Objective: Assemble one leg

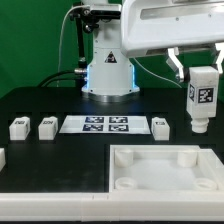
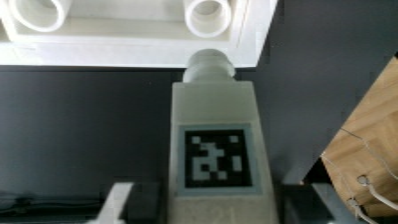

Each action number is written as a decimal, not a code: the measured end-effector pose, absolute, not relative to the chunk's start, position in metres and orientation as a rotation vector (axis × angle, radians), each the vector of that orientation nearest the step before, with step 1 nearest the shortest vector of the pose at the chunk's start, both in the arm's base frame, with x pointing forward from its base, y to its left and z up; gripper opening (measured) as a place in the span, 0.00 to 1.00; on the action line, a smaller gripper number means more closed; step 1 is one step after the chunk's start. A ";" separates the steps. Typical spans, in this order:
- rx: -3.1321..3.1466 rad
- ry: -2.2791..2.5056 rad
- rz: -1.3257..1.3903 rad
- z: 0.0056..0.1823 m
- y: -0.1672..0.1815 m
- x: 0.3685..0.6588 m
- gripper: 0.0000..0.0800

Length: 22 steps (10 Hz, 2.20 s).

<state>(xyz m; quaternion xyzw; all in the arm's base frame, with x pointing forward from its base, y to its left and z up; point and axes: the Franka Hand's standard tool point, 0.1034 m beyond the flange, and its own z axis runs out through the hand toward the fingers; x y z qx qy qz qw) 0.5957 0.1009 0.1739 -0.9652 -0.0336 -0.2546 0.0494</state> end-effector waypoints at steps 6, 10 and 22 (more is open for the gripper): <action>-2.932 -0.108 -0.786 0.133 0.110 0.612 0.36; -2.942 -0.097 -0.738 0.105 0.113 0.605 0.36; -2.943 -0.083 -0.737 0.086 0.112 0.613 0.36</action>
Offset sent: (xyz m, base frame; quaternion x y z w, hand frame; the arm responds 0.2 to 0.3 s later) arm 0.0428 -0.0075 -0.0282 -0.0580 0.0446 -0.0285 0.9969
